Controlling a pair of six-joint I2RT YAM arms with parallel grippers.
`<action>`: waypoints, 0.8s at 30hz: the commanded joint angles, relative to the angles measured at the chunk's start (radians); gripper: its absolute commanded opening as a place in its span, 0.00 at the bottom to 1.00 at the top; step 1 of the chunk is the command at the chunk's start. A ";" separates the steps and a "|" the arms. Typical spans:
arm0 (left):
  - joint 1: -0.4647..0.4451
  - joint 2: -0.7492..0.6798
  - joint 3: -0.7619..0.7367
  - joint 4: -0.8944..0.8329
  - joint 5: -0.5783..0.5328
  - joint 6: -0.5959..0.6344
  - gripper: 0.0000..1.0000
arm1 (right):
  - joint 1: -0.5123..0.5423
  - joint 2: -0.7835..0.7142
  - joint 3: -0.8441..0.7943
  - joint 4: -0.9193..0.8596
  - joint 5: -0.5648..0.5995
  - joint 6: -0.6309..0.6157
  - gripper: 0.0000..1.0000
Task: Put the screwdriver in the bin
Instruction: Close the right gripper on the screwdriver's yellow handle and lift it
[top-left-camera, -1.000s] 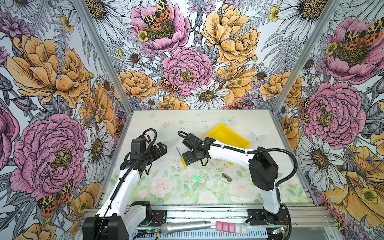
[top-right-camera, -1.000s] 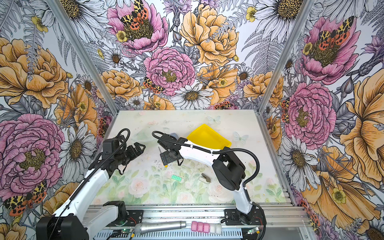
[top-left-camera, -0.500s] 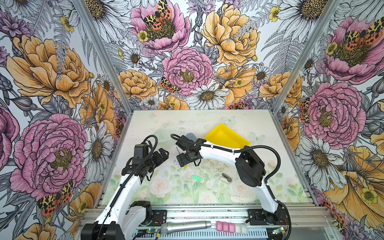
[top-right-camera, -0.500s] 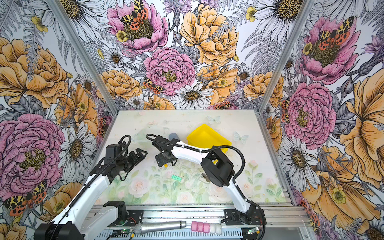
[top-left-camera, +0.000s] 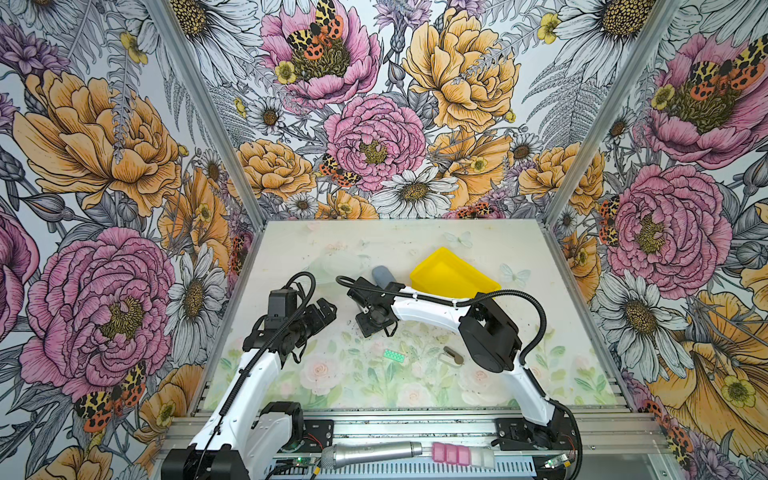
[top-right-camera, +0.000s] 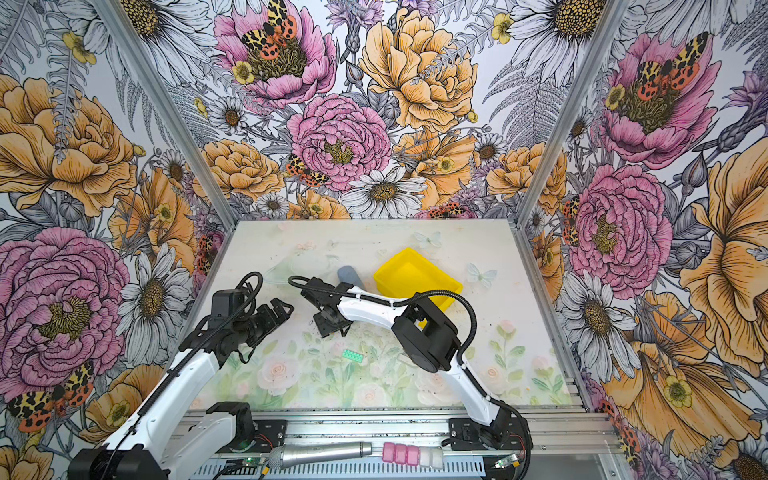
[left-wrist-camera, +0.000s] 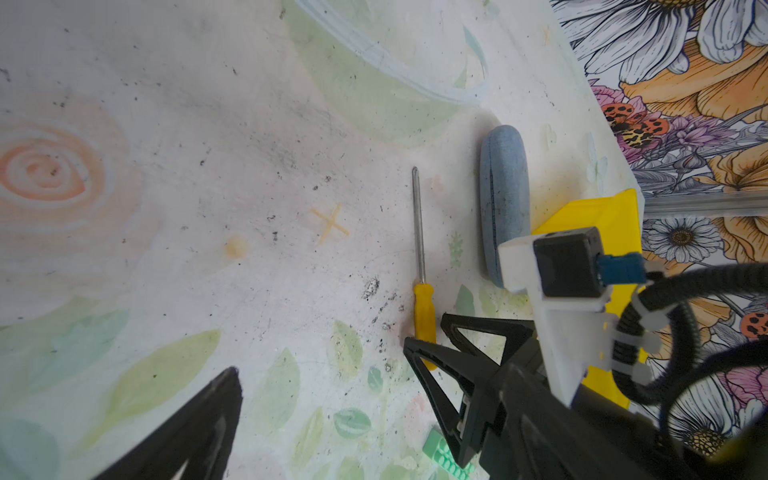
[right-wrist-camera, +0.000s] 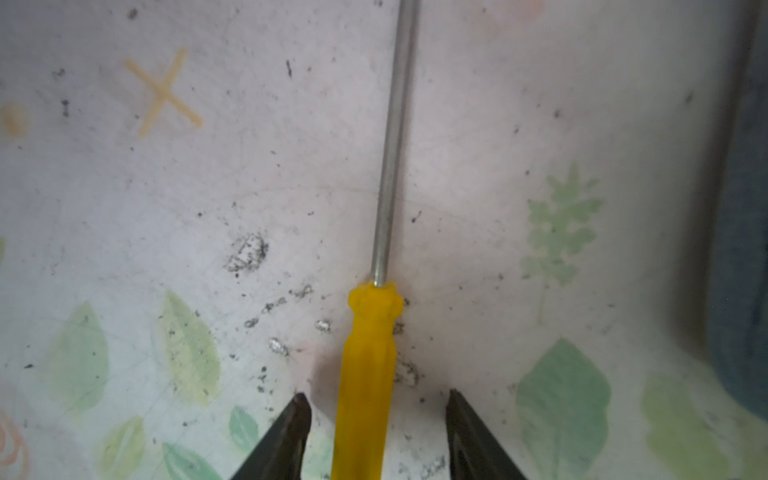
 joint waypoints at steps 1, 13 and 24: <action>0.011 0.006 0.016 -0.001 -0.033 0.026 0.99 | 0.006 0.031 0.036 0.013 0.001 -0.003 0.44; 0.017 0.018 0.028 -0.001 -0.058 0.065 0.99 | -0.011 -0.004 0.038 0.030 -0.010 -0.023 0.00; -0.116 0.042 0.143 0.007 -0.152 0.190 0.99 | -0.081 -0.295 -0.060 0.050 0.043 -0.055 0.00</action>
